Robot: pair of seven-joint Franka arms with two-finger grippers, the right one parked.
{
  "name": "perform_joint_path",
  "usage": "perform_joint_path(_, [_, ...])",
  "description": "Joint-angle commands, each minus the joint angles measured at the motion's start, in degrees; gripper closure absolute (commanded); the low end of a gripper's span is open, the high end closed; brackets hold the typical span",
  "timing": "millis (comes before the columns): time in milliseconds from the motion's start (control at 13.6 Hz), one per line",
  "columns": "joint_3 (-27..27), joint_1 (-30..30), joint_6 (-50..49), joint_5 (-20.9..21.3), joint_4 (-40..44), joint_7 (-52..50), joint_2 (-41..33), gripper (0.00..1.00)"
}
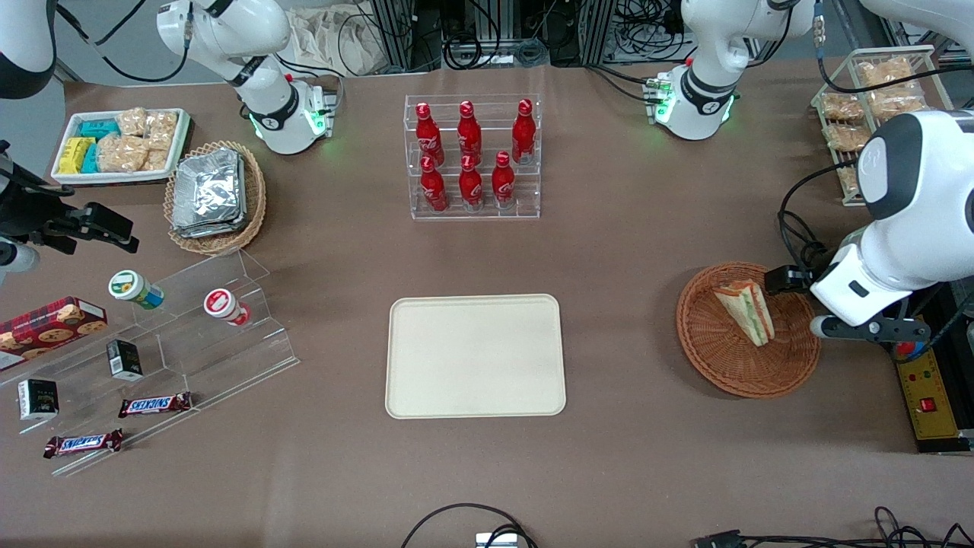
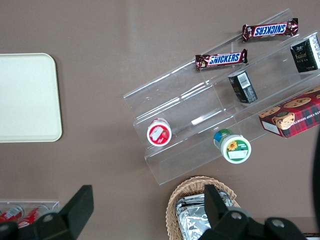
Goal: Place sandwich from basket to tray
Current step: 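Lower the open left gripper over the sandwich in the wicker basket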
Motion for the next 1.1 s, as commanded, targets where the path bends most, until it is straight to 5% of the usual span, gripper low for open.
perform_joint_path(0, [-0.3, -0.9, -1.3, 0.7, 3.0, -5.4, 1.2, 0.0])
perform_joint_path(441, [-0.8, -2.0, -0.1, 0.7, 0.8, -13.8, 2.2, 0.0])
perform_joint_path(735, [-0.8, -2.0, 7.9, 0.1, -8.5, -30.2, 1.6, 0.0])
perform_joint_path(1029, [-0.1, -1.3, 18.3, 0.1, -17.6, -33.0, 1.4, 0.0])
